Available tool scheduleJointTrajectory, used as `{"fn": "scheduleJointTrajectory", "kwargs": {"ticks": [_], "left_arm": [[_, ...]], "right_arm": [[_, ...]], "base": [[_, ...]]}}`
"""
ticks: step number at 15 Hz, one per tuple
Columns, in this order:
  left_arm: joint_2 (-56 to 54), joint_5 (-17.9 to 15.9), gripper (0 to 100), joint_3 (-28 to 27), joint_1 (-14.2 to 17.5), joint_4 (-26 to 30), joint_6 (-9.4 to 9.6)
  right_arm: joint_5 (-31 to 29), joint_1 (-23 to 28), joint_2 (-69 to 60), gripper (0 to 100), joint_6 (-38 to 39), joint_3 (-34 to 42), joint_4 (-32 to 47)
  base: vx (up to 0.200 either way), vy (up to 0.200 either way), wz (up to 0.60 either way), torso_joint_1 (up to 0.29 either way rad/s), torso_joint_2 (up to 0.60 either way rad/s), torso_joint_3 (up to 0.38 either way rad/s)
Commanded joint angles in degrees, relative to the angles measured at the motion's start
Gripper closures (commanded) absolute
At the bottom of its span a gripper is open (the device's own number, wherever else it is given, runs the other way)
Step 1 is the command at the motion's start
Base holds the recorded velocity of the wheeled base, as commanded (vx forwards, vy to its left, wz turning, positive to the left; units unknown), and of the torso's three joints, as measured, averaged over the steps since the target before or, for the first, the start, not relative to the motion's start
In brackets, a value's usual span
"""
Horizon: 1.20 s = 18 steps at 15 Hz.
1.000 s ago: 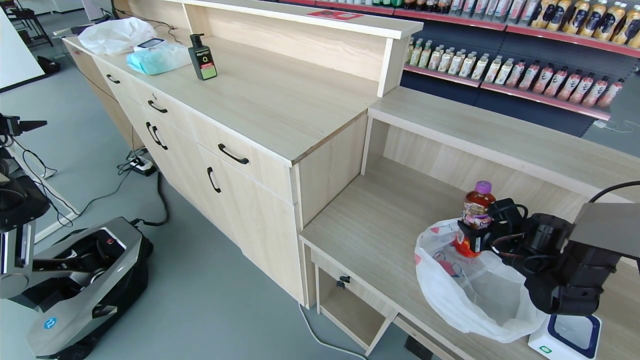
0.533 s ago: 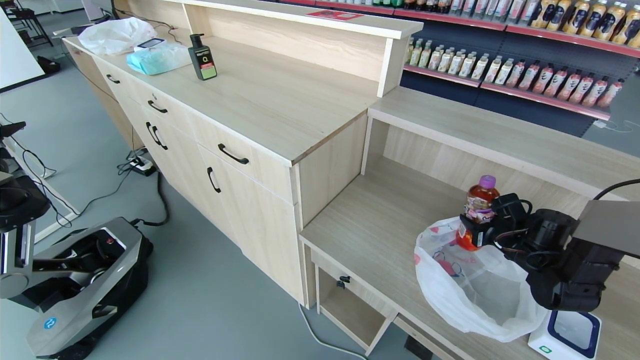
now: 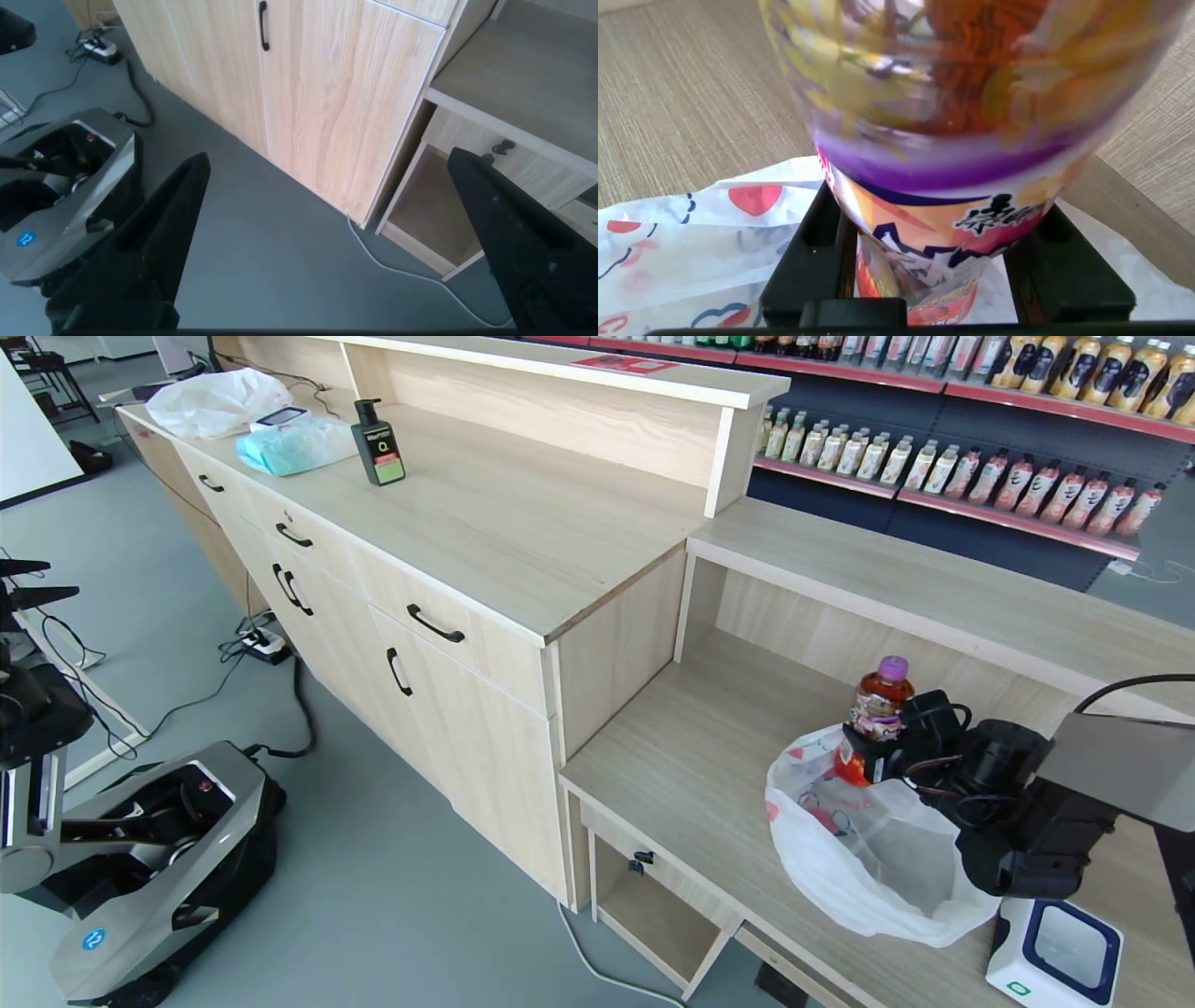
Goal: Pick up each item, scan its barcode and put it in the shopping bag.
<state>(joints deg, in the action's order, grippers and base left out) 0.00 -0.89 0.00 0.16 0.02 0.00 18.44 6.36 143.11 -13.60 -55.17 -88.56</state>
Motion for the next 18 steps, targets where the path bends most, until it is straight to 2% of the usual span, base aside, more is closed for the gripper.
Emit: {"fn": "scheduleJointTrajectory", "kwargs": {"ticks": [1,6,7,12,15,17,18], "left_arm": [[0.0,0.0,0,0.0,0.0,0.0,0.00],[0.1,0.0,0,0.0,0.0,0.0,0.00],[0.0,0.0,0,0.0,0.0,0.0,0.00],[0.0,0.0,0,0.0,0.0,0.0,0.00],[0.0,0.0,0,0.0,0.0,0.0,0.00],[0.0,0.0,0,0.0,0.0,0.0,0.00],[0.0,0.0,0,0.0,0.0,0.0,0.00]], "right_arm": [[0.0,-0.4,1.3,100,0.0,-1.0,0.0],[0.1,-1.2,0.9,100,-0.1,-0.9,0.0],[0.1,-1.3,0.9,0,-0.1,-0.7,0.0],[0.1,-1.4,0.8,0,-0.4,0.2,0.1],[2.1,-1.3,-2.0,0,-0.5,0.9,0.4],[3.0,-1.3,-7.3,0,-0.5,4.6,1.9],[6.0,-1.3,-13.9,0,-1.8,8.8,5.6]], "base": [[0.000,0.000,0.00,0.000,0.00,0.000],[0.000,0.000,0.00,0.000,0.00,0.000],[0.000,0.000,0.00,0.000,0.00,0.000],[0.000,0.000,0.00,0.000,0.00,0.000],[0.000,0.000,0.00,0.000,0.00,0.000],[0.000,0.000,0.00,0.000,0.00,0.000],[0.000,0.000,0.00,0.000,0.00,0.000]]}}
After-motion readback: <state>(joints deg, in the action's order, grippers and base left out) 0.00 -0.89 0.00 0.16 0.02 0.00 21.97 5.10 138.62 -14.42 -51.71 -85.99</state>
